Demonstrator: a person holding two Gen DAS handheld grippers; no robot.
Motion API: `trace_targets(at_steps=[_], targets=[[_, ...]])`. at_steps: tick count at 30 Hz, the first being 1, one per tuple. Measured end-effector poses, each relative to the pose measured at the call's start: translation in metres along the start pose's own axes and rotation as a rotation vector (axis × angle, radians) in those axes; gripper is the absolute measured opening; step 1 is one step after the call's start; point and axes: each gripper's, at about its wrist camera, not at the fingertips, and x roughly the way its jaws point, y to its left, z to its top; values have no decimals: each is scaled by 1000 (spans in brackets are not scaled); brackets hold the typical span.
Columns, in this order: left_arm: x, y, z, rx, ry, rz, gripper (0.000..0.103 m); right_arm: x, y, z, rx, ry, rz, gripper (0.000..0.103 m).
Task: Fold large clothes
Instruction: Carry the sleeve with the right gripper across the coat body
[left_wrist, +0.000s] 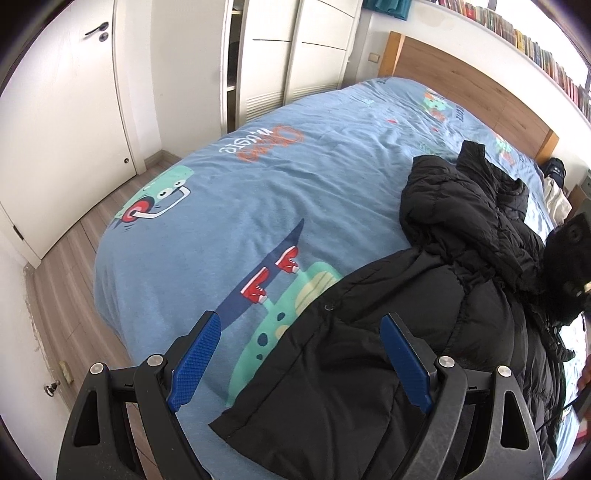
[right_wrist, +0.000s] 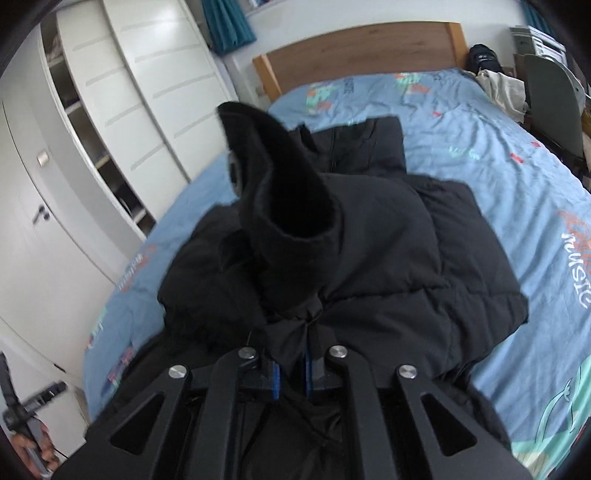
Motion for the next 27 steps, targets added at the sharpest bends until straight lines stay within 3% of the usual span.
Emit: trace_targets(at_steps=[8,13,20,27], targets=[[-13,8,-2,-3,-19,-8,87,27,-2,-33,40,125,-67,16],[-23,10,-6,-2,-22,-23,87,22,-4,-36,73,164,-37,48],[-42,2,-9,40,-50,-46,87,-5,17,-45,49,143,5,49],[-52,-50,-3,169,-66,-129,87,-56,5,-50,51,69,12,49]])
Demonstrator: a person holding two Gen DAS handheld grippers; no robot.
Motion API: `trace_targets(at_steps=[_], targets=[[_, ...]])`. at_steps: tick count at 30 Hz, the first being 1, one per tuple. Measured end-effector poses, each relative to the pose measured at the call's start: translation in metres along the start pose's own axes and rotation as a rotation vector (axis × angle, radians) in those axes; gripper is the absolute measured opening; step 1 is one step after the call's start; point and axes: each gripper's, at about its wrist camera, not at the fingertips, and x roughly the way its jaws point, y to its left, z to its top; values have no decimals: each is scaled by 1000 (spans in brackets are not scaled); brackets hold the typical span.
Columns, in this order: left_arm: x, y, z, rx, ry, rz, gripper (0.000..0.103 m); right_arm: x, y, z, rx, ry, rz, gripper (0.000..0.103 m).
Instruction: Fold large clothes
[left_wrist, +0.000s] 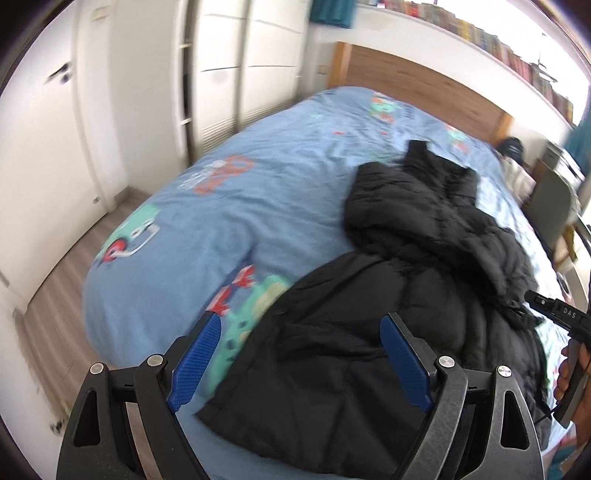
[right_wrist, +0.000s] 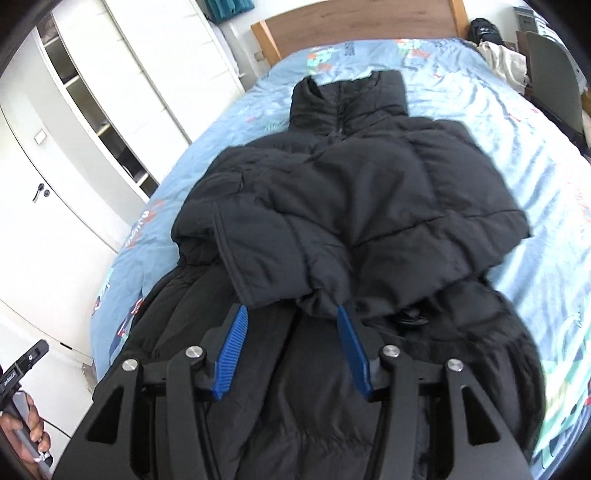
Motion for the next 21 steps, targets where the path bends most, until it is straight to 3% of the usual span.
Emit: trace_targets(at_steps=[6,10,16,21], targets=[[20,-81,22,130,2,-116,87,-46,-45,9,45,-80,-93,49],[47,-146,38,197,8,-183,87,-55,-72,20,50,-108,-145,49],[98,-236,62,265,29,-267,87,-39,-104,45,60,-118,-173,49],[148,-292,66,322,47,-292,87,-5,-119,68,42,-104,-163,49]])
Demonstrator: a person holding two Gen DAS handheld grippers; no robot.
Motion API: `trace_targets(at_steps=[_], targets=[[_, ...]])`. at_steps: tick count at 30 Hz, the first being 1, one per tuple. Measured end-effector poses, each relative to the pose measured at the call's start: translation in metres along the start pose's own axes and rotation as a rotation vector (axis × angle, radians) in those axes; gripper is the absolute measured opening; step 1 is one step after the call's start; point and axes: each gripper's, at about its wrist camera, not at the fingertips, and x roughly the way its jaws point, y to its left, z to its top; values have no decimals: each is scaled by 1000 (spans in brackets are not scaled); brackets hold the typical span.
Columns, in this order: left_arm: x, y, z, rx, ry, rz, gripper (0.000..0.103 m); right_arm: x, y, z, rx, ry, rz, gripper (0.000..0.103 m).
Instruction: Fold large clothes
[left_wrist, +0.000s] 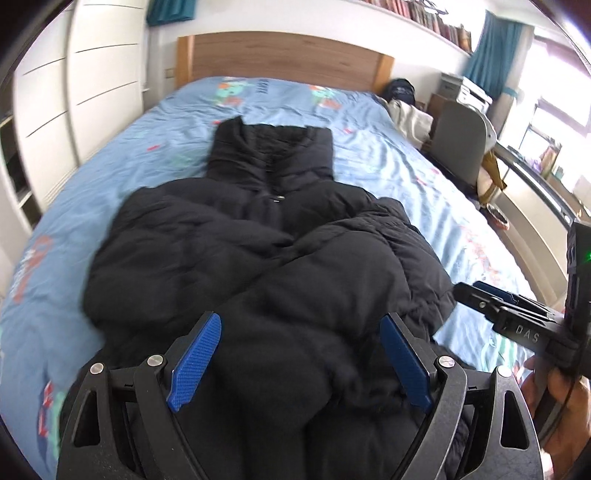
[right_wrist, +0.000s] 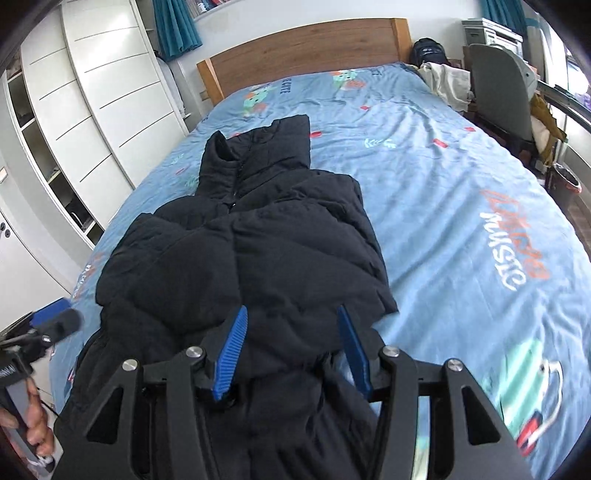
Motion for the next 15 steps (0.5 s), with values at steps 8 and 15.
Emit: trace_targets(at_steps=[8,15], targets=[[101,15,-1,42,76,97,91,70,-3,11,-42,46,-13,50],[122,26,-10,79,98,69,97,113,-17,-3,-27,109,-19,50]])
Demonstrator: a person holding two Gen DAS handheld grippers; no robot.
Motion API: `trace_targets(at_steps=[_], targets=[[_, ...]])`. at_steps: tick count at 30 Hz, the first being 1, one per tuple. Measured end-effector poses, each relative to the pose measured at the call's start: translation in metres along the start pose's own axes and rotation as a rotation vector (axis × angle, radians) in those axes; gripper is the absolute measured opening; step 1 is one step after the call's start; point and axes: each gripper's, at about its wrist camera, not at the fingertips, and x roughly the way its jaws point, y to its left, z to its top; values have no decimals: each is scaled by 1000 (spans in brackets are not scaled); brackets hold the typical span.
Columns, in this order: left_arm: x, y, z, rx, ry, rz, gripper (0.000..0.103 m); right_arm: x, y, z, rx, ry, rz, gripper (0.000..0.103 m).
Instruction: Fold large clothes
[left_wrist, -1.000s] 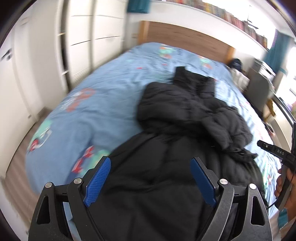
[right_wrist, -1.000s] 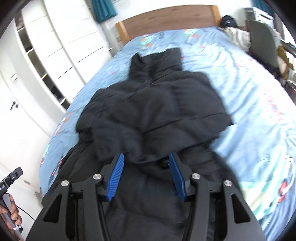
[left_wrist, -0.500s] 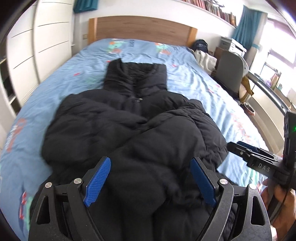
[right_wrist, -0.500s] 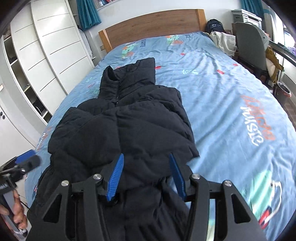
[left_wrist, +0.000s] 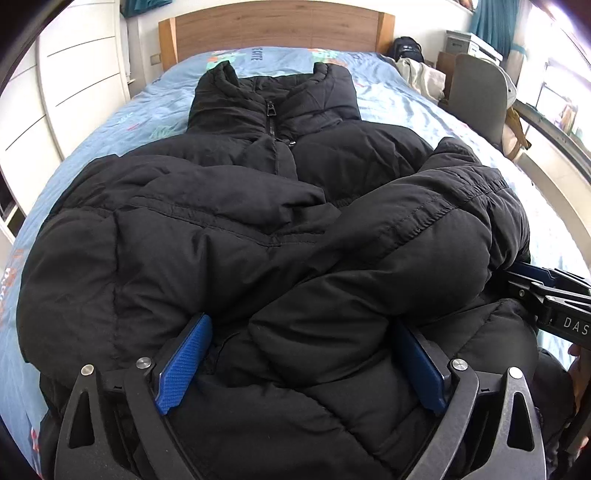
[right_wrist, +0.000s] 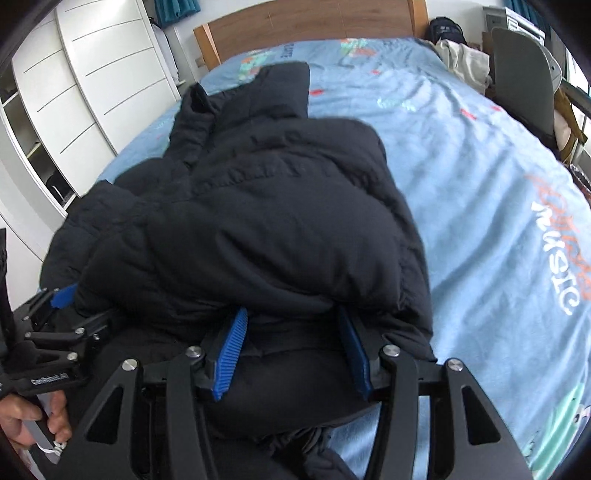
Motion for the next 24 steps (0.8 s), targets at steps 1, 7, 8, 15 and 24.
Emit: trace_targets(at_steps=[1,7,8,15,24], targets=[[-1,1,0,-3,6,-5,97,1,0,0,3,4,1,50],[-38,4,10,-9,-44,-4,96,-30,10,6,-41,-11,-24,50],[-43,6,14,-9,-61,-3,96,-39,12,9,-44,-33,-17,50],[-30,13,28,6,-61,34,96,-45,16,33,-28,-106,-18,50],[-1,20,18,7,-23,21,99,7,-5,11,36,-14,-7,53]])
